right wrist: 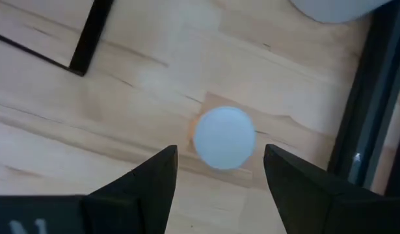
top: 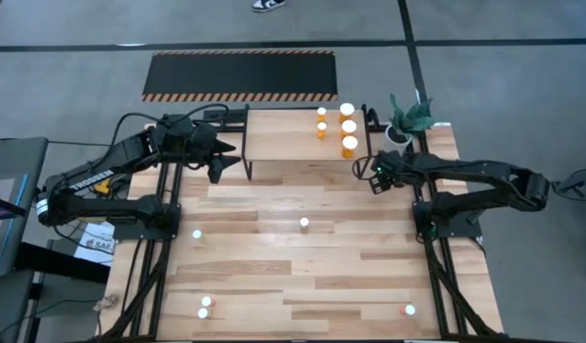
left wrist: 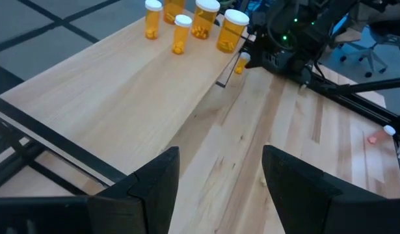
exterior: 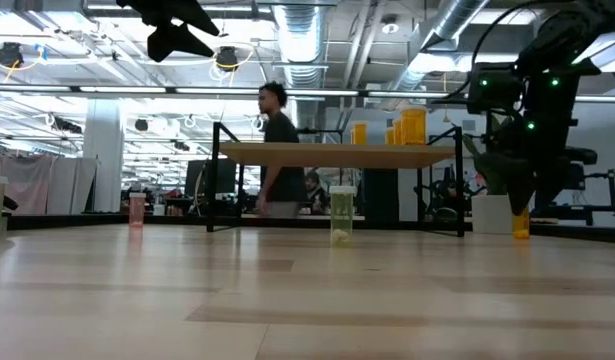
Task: Pick and place medicine bottles onto shelf by color
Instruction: Put the small orange pill bottle on the shelf aligned with the other small orange pill bottles
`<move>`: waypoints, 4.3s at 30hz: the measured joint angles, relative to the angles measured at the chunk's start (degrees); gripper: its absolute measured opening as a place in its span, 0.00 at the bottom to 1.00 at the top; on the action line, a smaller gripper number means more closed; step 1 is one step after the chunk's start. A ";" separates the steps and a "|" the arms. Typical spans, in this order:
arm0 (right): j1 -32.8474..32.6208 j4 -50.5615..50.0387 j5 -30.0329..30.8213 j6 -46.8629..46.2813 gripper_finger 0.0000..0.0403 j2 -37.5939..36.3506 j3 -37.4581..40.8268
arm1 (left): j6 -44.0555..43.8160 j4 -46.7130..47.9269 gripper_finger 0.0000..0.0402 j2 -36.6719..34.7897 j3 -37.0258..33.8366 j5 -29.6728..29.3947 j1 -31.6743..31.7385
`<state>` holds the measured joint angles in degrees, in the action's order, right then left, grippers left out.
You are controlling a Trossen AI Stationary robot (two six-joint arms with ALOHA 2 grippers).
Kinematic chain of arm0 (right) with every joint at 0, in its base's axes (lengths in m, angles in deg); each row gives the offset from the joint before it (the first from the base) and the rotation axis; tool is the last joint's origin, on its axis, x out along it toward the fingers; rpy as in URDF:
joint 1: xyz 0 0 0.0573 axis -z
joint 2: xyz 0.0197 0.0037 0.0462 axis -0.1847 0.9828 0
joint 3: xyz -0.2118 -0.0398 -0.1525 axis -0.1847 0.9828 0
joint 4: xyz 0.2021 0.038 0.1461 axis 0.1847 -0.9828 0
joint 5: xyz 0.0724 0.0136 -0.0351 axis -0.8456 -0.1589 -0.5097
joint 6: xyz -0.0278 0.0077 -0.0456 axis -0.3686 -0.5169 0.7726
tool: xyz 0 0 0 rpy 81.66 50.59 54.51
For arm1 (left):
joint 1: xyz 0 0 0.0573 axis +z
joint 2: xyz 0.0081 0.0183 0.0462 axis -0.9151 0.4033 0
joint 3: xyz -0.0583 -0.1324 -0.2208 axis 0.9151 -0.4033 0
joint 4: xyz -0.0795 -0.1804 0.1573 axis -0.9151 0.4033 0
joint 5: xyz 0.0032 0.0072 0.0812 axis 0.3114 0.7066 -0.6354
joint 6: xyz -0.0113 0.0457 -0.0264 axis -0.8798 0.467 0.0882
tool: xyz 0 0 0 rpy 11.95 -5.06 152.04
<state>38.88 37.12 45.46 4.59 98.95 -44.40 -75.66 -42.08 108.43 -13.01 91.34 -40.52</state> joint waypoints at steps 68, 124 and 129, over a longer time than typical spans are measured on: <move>-15.55 -24.35 -6.83 28.92 0.32 33.58 -74.12 | 4.09 0.27 0.51 0.02 0.00 0.79 0.01; -9.03 -22.10 -4.34 34.52 0.37 41.77 -73.08 | 3.19 0.69 0.51 -0.02 0.00 0.79 0.00; -9.01 -21.72 -4.34 34.50 0.42 41.77 -73.08 | 3.20 0.69 0.51 0.00 0.00 0.79 0.00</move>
<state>29.87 15.41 41.12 39.09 140.72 -117.48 -72.46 -41.39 108.43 -13.02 92.13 -40.52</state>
